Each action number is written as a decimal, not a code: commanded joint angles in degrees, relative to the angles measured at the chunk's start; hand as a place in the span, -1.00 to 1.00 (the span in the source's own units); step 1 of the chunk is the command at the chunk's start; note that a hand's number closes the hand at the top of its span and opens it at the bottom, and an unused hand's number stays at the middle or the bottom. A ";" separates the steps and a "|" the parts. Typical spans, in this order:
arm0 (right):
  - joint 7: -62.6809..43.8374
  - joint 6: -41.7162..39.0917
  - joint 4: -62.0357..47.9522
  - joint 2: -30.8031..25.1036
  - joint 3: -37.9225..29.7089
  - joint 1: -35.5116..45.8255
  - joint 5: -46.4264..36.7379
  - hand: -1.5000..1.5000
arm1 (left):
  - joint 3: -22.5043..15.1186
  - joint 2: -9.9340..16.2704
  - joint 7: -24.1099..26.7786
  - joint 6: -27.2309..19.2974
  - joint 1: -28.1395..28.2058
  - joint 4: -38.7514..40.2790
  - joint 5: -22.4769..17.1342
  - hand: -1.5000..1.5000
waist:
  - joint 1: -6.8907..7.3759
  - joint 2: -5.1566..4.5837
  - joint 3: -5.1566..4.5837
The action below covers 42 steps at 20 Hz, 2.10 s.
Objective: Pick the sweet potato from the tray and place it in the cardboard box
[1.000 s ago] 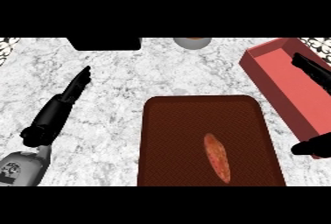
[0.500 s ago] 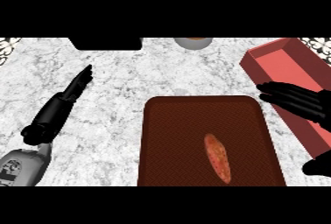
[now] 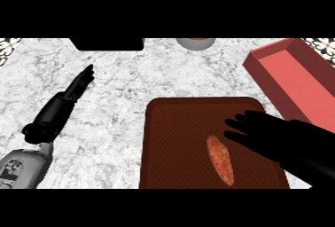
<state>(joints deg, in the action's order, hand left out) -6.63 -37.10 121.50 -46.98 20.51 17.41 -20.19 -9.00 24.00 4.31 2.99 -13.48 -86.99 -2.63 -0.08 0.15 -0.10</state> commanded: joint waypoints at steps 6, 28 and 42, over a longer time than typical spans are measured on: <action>-18.68 -8.80 5.31 10.86 6.73 -0.30 -3.14 -1.00 | 3.56 -0.72 1.82 3.00 -2.61 4.25 1.68 0.00 | -0.10 -0.14 0.07; -12.07 -5.71 -9.63 23.85 13.96 -1.73 -31.14 -1.00 | 7.55 -5.48 -0.96 6.69 0.83 -1.42 6.49 0.00 | 0.30 -0.15 0.10; 1.83 2.27 -18.76 23.50 11.41 -7.71 -39.62 -1.00 | 9.66 -7.72 -1.28 10.32 3.10 -4.52 7.75 0.00 | 0.17 -0.13 0.11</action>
<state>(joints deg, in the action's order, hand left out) -8.52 -37.97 105.95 -22.76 33.16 11.42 -57.62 -0.11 16.36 3.33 11.95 -11.86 -89.47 5.33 0.08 0.01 0.00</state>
